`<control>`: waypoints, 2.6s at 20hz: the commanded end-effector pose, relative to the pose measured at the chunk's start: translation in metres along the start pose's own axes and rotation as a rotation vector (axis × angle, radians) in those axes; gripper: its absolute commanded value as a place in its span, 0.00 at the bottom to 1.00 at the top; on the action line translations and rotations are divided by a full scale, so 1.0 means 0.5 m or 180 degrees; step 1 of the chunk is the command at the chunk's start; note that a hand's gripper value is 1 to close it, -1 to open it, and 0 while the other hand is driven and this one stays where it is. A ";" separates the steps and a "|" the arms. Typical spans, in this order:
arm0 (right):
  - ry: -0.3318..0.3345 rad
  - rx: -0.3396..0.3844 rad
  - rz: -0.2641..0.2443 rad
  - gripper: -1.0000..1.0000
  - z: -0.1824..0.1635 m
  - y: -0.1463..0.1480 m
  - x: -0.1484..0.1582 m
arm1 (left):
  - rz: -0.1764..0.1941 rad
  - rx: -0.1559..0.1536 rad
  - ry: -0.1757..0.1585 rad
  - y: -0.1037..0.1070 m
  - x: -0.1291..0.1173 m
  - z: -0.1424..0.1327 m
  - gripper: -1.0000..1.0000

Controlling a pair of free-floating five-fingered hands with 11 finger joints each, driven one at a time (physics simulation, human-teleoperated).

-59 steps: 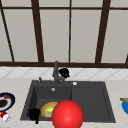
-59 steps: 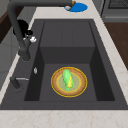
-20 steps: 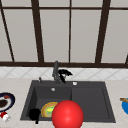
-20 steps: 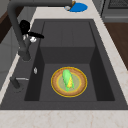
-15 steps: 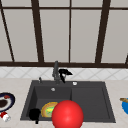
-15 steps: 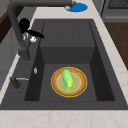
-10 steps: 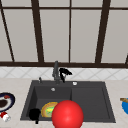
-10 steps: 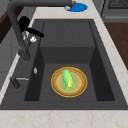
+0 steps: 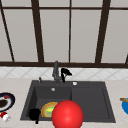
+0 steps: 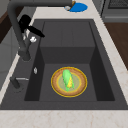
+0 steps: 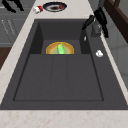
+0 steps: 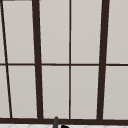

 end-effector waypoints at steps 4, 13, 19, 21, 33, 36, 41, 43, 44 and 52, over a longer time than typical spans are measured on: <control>-0.0465 0.0112 -0.0419 0.00 0.013 -0.007 -0.033 | 0.0000 0.0000 0.0000 0.000 0.000 0.000 0.50; -0.1000 0.0189 -0.0690 0.00 0.002 -0.010 -0.062 | 0.0000 0.0000 0.0000 0.000 0.000 0.000 0.50; -0.1371 0.0251 -0.0843 0.00 0.005 -0.013 -0.097 | 0.0000 0.0000 0.0000 0.000 0.000 0.000 0.50; -0.1499 0.0270 -0.0902 0.00 -0.001 -0.014 -0.106 | 0.0000 0.0000 0.0000 0.000 0.000 0.000 0.50; -0.2214 0.0337 -0.1122 0.00 -0.030 0.011 -0.200 | 0.0000 0.0000 0.0000 0.000 0.000 0.000 0.50; -0.2161 0.0369 -0.1067 0.00 -0.032 0.003 -0.181 | 0.0000 0.0000 0.0000 0.000 0.000 0.000 0.50; -0.2261 0.0273 -0.0939 1.00 -0.044 0.015 -0.185 | 0.0000 0.0000 0.0000 0.000 0.000 0.000 0.50; -0.2280 0.0277 -0.1032 1.00 -0.048 0.011 -0.188 | 0.0000 0.0000 0.0000 0.000 0.000 0.000 0.50; -0.2233 0.0228 -0.1097 1.00 -0.050 0.007 -0.186 | 0.0000 0.0000 0.0000 0.000 0.000 0.000 0.50; -0.2058 -0.0047 -0.1216 1.00 -0.063 -0.018 -0.171 | 0.0000 0.0000 0.0000 0.000 0.000 0.000 0.50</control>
